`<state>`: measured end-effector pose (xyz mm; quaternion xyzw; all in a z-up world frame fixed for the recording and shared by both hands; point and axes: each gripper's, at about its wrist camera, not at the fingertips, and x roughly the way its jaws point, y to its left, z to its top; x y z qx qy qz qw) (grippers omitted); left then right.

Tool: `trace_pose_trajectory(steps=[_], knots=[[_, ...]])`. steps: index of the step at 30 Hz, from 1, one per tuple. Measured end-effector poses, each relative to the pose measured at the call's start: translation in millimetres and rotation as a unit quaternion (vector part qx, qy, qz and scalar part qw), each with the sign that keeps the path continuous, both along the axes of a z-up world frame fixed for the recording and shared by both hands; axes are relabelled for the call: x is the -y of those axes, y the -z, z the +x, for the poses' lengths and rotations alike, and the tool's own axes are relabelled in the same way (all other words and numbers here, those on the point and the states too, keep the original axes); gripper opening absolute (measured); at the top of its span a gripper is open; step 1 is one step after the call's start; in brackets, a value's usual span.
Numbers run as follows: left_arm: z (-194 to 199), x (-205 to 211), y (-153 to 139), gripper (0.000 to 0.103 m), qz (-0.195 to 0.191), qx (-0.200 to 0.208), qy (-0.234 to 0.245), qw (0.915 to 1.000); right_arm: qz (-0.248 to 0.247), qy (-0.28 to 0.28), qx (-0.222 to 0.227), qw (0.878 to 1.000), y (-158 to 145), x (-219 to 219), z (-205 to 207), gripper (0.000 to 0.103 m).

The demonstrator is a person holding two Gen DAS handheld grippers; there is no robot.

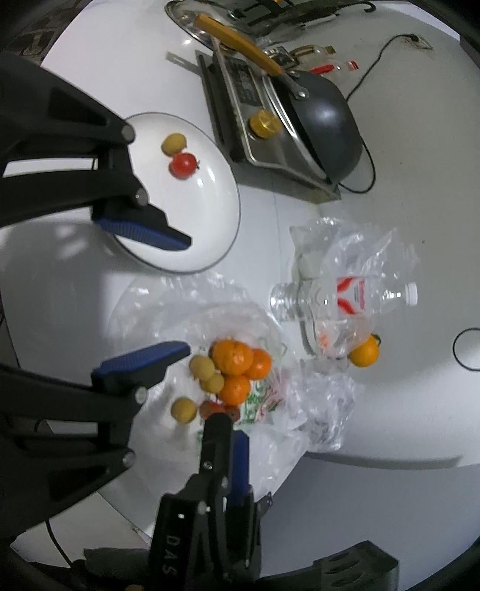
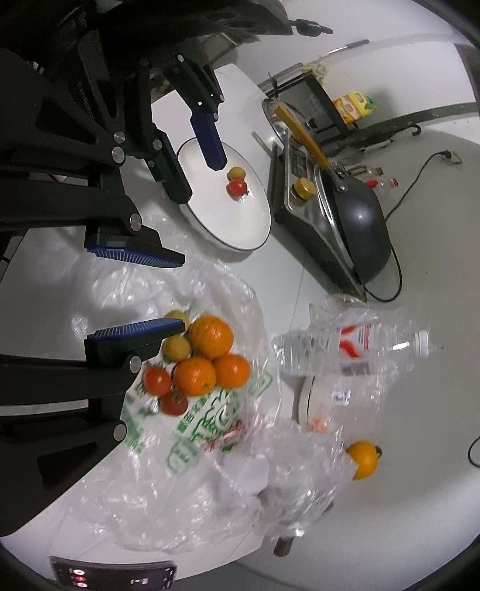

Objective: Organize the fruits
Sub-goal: 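Move both open grippers back over the fruit bag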

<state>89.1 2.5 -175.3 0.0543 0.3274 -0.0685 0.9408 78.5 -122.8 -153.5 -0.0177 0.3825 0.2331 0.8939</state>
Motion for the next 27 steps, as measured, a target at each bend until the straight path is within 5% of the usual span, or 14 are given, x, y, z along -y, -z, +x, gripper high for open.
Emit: trace_pose_trajectory(steps=[27], knots=[[30.9, 99.6, 28.7, 0.053, 0.051, -0.049, 0.046, 0.9964, 0.025, 0.028, -0.008, 0.999, 33.1, 92.0, 3.8, 0.03]])
